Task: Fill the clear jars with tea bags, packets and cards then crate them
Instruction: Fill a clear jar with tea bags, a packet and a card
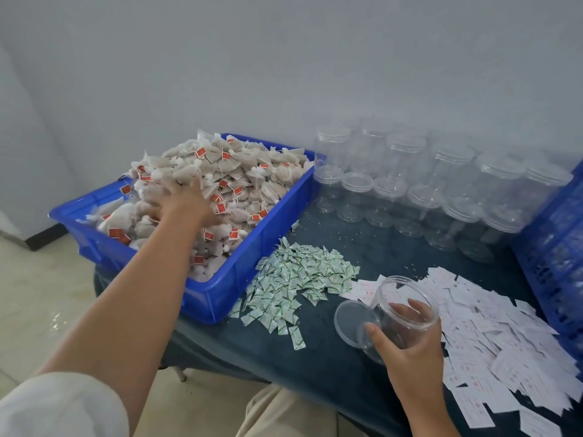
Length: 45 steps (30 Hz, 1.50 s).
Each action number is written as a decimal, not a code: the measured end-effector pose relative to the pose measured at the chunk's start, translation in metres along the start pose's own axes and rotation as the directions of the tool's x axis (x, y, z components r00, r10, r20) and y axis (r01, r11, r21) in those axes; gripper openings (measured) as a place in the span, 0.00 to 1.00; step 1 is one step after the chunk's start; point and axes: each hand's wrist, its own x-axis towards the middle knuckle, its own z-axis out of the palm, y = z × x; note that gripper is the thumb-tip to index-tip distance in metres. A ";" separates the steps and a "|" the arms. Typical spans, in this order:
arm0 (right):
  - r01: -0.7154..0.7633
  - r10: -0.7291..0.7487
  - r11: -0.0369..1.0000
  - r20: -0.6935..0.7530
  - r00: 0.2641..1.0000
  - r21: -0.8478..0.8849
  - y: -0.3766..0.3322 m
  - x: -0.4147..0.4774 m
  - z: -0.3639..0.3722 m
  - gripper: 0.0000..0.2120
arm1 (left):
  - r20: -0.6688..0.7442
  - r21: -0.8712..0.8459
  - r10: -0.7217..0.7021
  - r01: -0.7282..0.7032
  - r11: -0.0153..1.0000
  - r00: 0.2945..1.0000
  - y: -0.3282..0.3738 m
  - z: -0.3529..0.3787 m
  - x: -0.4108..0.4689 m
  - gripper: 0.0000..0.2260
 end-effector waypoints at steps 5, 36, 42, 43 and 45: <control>0.006 -0.006 1.000 -0.011 1.000 0.020 0.002 0.002 0.001 0.36 | -0.100 0.113 0.029 -0.018 0.993 0.995 0.000 0.006 -0.004 0.41; -0.009 0.009 1.000 -0.028 1.000 0.023 -0.002 0.003 0.000 0.34 | -0.088 -0.369 0.478 -0.475 0.799 0.874 0.010 0.008 -0.033 0.11; -0.033 0.034 0.999 -0.028 0.999 0.039 0.000 0.003 -0.002 0.35 | -0.205 -0.889 0.113 -0.233 0.395 0.972 0.013 -0.029 -0.040 0.18; -0.034 0.035 0.999 -0.028 0.999 0.041 0.000 0.004 -0.002 0.35 | -0.175 -0.935 0.106 -0.199 0.295 0.979 0.017 -0.034 -0.043 0.12; -0.037 0.038 0.998 -0.023 0.999 0.044 -0.001 0.004 -0.002 0.35 | -0.050 -0.998 0.144 -0.056 0.036 0.988 0.024 -0.043 -0.048 0.10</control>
